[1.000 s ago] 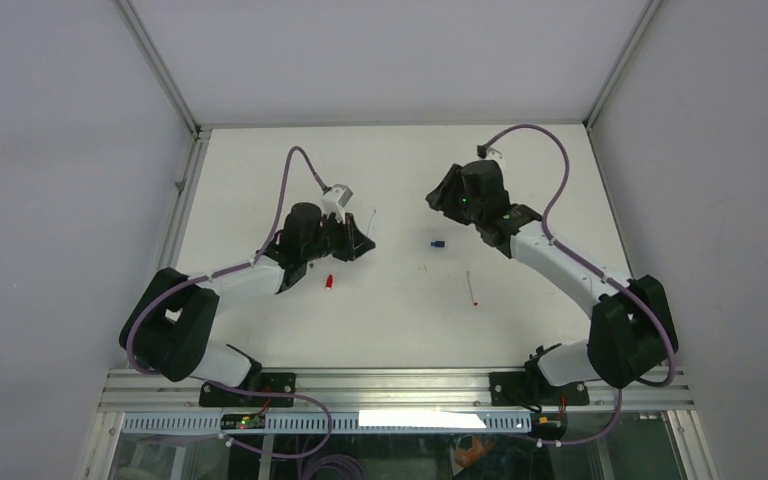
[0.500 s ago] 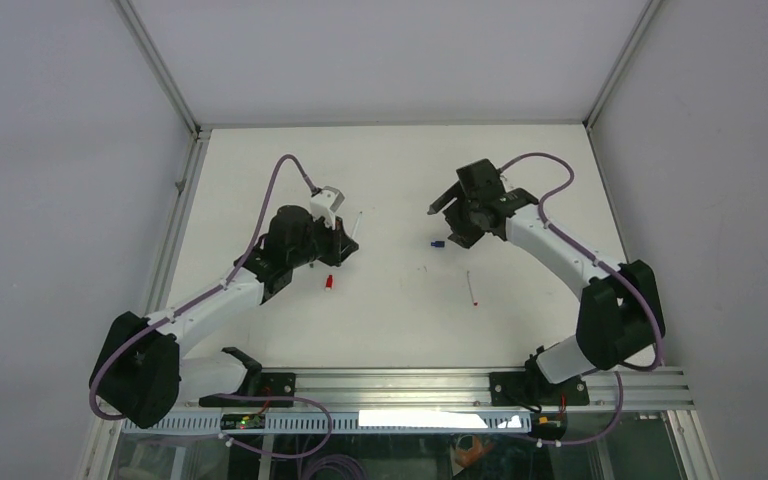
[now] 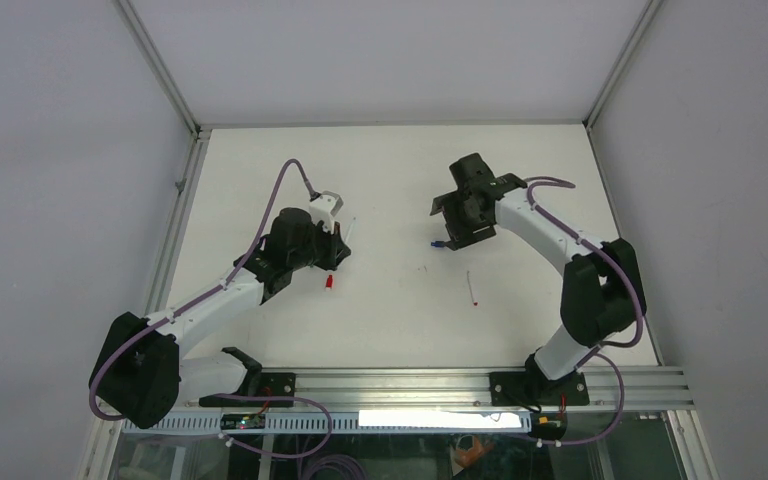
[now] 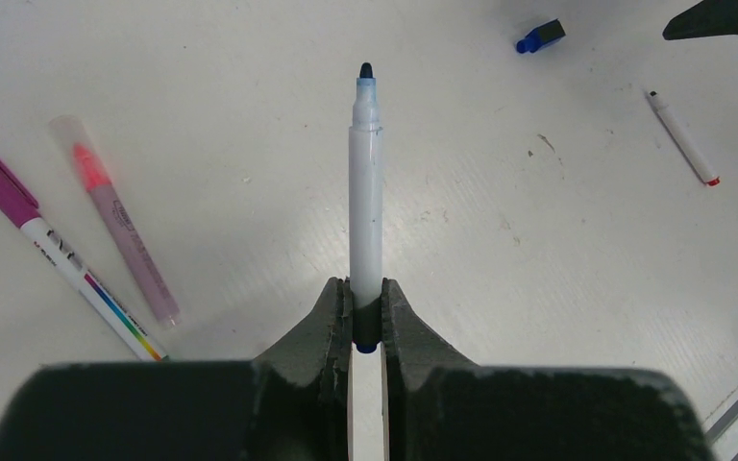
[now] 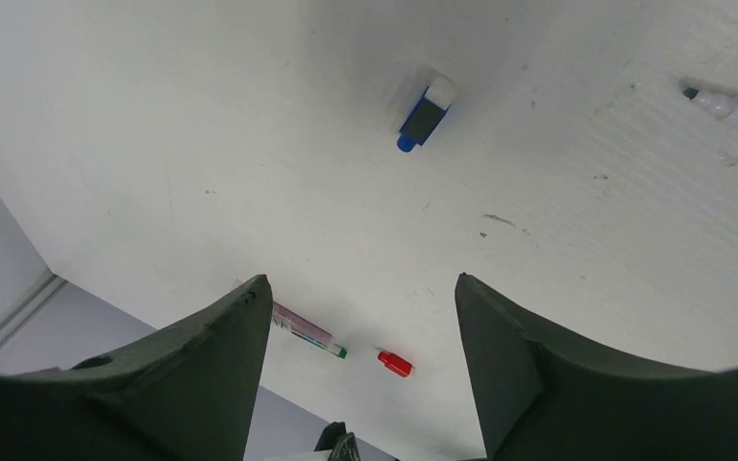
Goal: Insert the pens into the pen caps
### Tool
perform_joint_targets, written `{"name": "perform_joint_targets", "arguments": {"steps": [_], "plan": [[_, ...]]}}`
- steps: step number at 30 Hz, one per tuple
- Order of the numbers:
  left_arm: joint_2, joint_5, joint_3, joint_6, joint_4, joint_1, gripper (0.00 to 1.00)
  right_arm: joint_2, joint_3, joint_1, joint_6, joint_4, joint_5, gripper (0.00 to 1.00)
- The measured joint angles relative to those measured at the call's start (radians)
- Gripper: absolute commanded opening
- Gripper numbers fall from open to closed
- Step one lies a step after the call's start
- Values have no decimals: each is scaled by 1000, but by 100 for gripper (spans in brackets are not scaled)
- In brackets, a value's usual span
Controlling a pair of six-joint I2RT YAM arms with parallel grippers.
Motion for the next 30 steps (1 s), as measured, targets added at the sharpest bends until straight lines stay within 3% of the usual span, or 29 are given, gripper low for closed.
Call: {"name": "perform_joint_targets", "arguments": {"steps": [7, 15, 30], "plan": [[0, -16, 0, 8, -21, 0, 0, 90, 3, -13, 73, 2, -29, 68], [0, -30, 0, 18, -23, 0, 0, 165, 3, -26, 107, 53, -42, 45], [22, -34, 0, 18, -24, 0, 0, 228, -3, -65, 113, 103, -73, 42]]}}
